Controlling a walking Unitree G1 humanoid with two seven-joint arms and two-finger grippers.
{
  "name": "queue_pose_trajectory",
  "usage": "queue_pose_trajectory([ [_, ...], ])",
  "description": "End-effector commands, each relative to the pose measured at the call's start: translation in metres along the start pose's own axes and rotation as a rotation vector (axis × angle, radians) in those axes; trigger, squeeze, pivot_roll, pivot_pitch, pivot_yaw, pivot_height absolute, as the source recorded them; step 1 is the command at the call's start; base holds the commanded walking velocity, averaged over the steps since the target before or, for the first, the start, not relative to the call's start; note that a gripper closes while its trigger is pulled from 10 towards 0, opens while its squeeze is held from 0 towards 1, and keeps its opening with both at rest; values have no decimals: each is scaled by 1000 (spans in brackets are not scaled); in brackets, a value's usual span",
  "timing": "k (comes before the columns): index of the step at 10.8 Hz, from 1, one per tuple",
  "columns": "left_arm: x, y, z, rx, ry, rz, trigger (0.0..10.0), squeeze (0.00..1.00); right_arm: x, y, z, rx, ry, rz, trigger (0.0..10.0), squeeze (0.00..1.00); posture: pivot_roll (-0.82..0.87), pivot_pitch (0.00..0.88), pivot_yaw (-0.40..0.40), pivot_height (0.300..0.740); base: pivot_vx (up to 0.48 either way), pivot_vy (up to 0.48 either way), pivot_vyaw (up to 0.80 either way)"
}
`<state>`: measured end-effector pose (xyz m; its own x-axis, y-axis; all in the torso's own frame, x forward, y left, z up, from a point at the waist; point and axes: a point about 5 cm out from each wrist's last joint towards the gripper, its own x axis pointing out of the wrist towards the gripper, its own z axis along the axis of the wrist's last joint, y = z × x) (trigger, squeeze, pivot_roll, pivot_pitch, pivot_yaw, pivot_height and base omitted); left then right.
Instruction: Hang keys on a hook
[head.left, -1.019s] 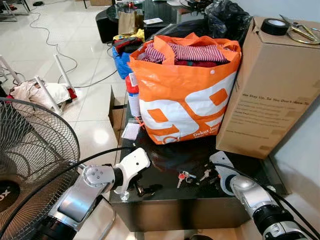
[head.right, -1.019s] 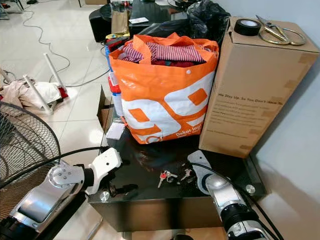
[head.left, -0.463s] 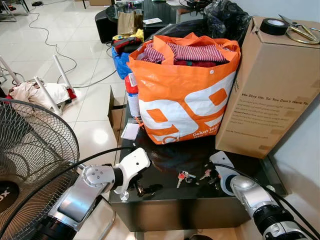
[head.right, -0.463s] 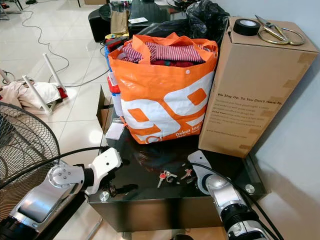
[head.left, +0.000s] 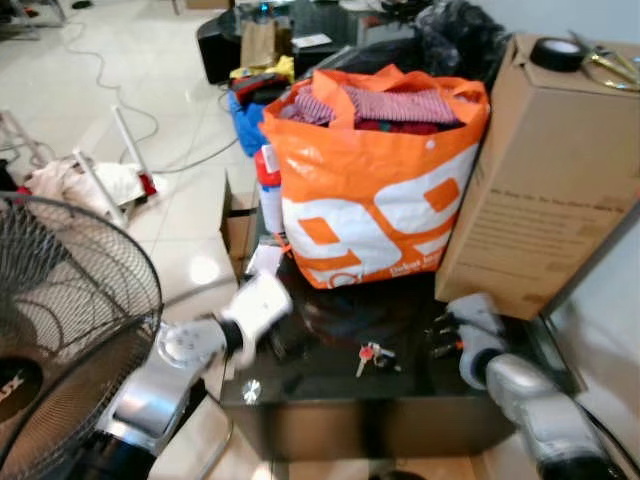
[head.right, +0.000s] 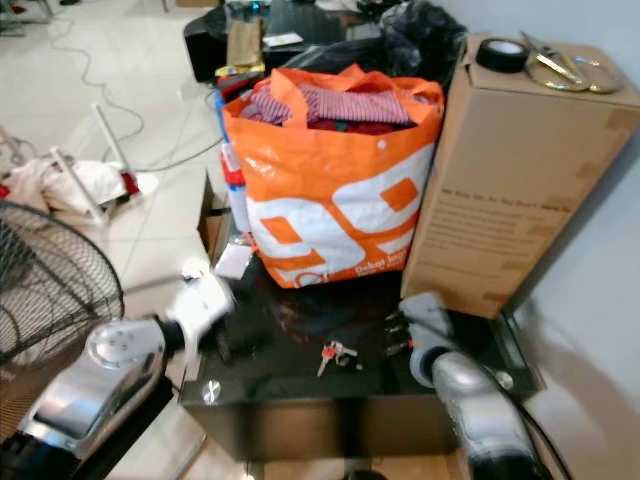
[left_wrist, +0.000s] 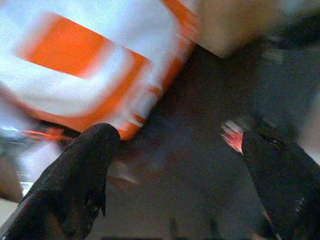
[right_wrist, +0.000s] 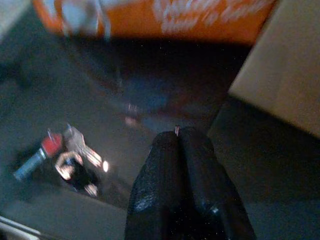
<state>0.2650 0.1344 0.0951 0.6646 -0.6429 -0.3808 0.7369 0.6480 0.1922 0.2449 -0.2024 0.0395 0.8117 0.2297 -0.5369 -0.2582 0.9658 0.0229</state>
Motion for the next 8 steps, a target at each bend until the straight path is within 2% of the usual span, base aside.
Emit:
queue_pose_trajectory([
  [1, -4, 9, 8, 31, -37, 93, 10000, 78, -8, 0, 16, 32, -78, -16, 0, 0, -117, 0, 30, 740, 0, 0, 0],
  [2, -8, 12, 16, 2, -75, 182, 10000, 75, -22, 3, 33, 90, -211, -54, 0, 0, -111, 0, 38, 740, 0, 0, 0],
  [3, -16, 18, 29, -11, -142, 334, 10000, 75, -35, 18, 54, 154, -379, -97, 0, 0, -102, 0, 47, 740, 0, 0, 0],
  [4, -17, 21, 30, -34, -154, 382, 10000, 75, -33, 19, 57, 209, -409, -133, 0, 0, -90, 0, 44, 740, 0, 0, 0],
  [7, -19, 27, 24, -45, -131, 450, 10000, 78, -32, 27, 71, 244, -451, -163, 0, 0, -97, 0, 59, 740, 0, 0, 0],
  [8, -18, 26, 24, -38, -127, 444, 10000, 82, -32, 27, 72, 226, -447, -166, 5961, 0, -100, 0, 64, 740, 0, 0, 0],
])
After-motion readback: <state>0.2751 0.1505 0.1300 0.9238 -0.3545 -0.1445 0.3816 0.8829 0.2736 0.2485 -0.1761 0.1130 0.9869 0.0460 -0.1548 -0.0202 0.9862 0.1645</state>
